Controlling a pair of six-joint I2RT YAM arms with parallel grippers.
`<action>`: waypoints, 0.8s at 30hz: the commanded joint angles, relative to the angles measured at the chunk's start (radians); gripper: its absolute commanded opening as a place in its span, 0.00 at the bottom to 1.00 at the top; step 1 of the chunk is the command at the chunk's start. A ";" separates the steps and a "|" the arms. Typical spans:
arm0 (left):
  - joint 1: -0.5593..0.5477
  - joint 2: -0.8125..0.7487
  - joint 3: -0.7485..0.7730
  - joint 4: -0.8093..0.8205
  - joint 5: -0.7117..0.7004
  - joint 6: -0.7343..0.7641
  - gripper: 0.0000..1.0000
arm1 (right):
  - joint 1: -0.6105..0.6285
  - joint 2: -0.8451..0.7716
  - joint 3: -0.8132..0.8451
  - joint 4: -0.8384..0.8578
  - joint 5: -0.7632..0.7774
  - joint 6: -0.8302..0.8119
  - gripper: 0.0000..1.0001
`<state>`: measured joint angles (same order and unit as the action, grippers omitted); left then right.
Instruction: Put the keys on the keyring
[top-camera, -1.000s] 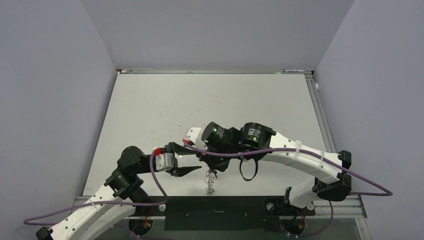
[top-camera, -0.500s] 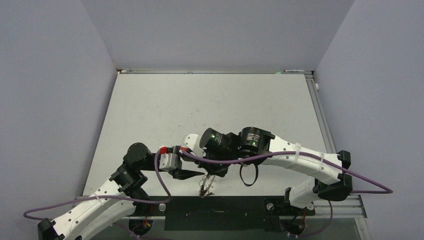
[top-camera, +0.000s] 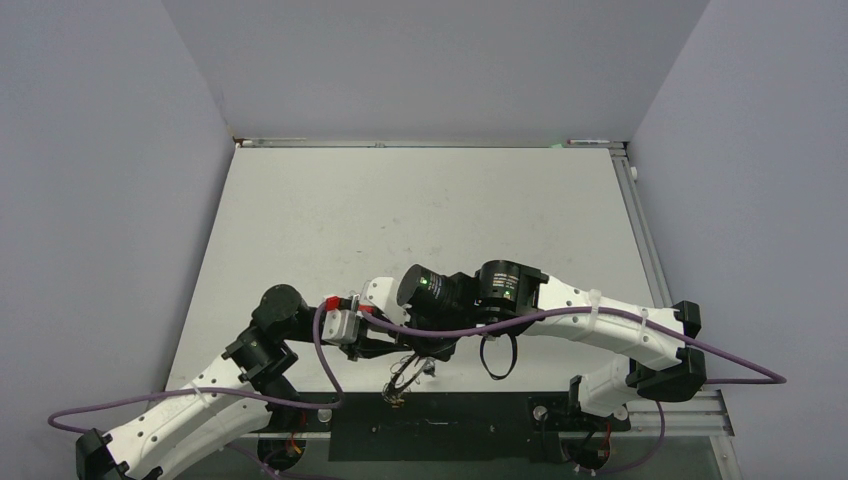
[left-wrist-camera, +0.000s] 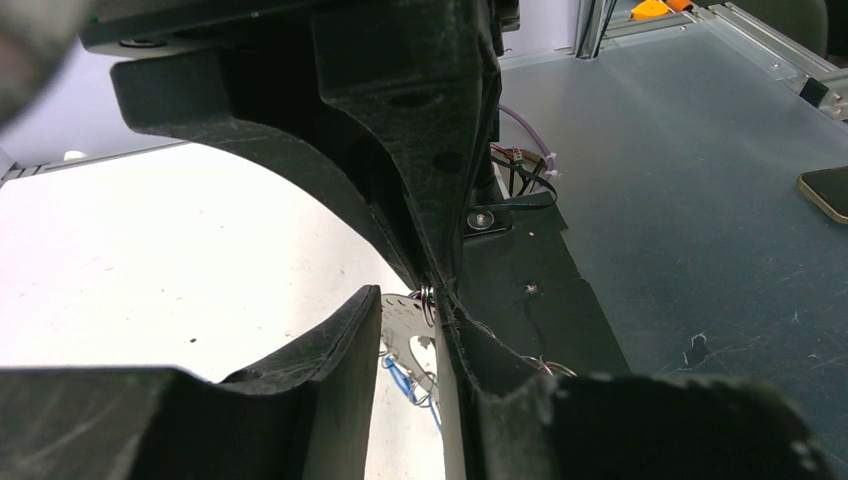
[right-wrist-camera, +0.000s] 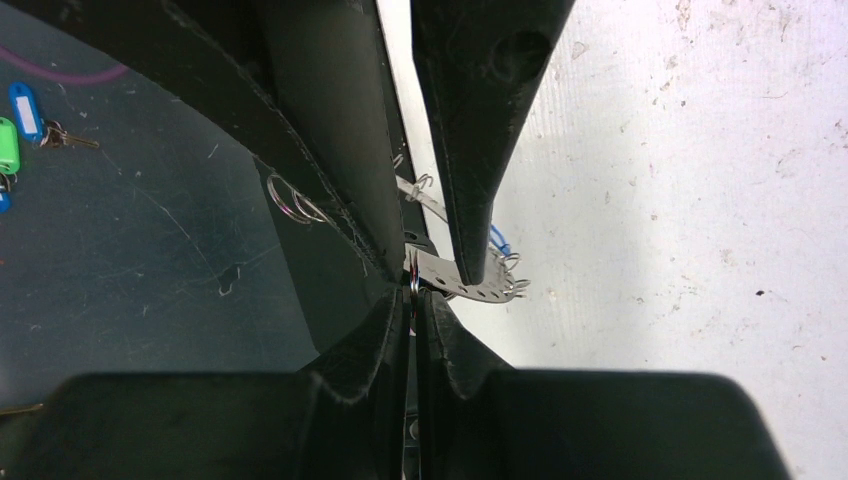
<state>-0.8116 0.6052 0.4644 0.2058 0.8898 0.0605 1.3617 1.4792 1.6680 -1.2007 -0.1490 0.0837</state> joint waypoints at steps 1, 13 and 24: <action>-0.012 0.009 0.057 -0.011 0.004 0.019 0.20 | 0.015 -0.012 0.044 0.012 0.017 -0.006 0.05; -0.035 0.025 0.063 -0.042 0.019 0.025 0.29 | 0.025 0.002 0.065 0.006 0.045 -0.001 0.05; -0.046 0.042 0.064 -0.031 0.021 0.011 0.32 | 0.029 0.008 0.081 0.020 0.064 -0.001 0.05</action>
<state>-0.8448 0.6300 0.4896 0.1837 0.9028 0.0822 1.3785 1.4796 1.6985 -1.2514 -0.1230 0.0803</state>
